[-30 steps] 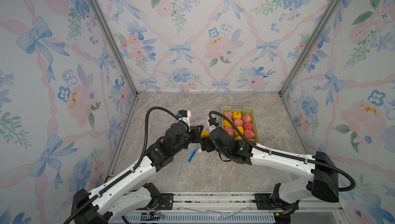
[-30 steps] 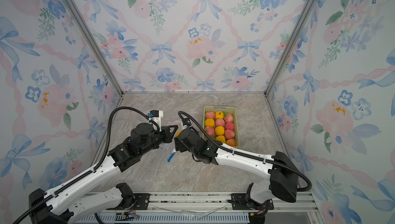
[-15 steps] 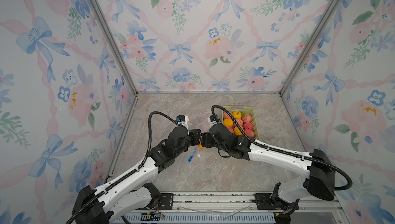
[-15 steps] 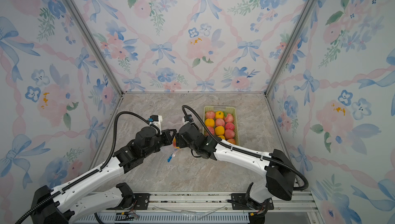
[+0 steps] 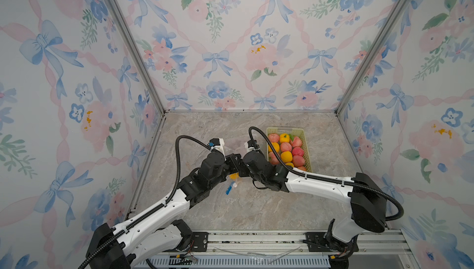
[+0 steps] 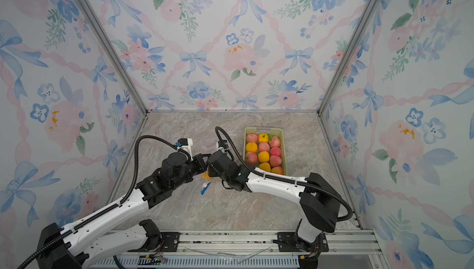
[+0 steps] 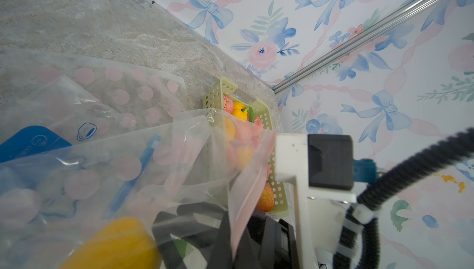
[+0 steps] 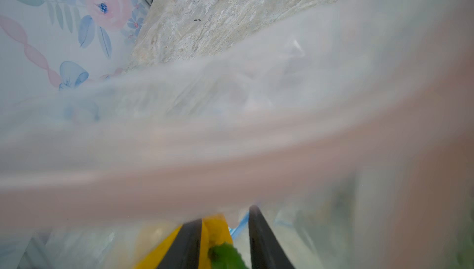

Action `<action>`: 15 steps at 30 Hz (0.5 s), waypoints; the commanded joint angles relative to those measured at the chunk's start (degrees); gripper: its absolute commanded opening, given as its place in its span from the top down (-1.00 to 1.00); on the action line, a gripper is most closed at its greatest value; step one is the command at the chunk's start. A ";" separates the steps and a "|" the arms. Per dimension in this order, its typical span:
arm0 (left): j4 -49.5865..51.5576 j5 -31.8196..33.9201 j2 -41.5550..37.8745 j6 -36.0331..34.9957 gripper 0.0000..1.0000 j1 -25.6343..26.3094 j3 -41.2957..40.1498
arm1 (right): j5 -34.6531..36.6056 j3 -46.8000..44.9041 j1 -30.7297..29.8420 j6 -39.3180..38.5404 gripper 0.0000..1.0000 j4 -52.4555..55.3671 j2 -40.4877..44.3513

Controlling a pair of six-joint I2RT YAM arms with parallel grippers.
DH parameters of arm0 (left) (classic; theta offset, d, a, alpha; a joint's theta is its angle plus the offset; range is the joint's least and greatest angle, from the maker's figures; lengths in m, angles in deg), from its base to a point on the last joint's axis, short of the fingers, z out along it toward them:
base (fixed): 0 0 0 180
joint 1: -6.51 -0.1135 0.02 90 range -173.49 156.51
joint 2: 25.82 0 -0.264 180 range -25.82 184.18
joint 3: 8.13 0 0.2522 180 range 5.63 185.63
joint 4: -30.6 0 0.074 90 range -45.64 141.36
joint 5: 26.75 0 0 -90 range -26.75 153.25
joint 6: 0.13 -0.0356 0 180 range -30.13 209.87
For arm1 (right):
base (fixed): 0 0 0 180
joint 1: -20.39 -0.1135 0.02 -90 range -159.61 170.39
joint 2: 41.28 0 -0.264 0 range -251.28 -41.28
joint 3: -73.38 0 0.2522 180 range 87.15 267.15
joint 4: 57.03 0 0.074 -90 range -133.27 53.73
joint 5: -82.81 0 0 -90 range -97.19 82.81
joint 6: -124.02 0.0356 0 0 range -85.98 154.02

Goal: Place the peach in a zip-top bag and seal the zipper
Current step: Place the peach in the zipper food storage bag.

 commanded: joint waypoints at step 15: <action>1.48 12.79 -8.21 -5.09 1.00 2.11 -2.17 | 23.57 19.23 -2.05 0.01 -0.11 27.19 -8.81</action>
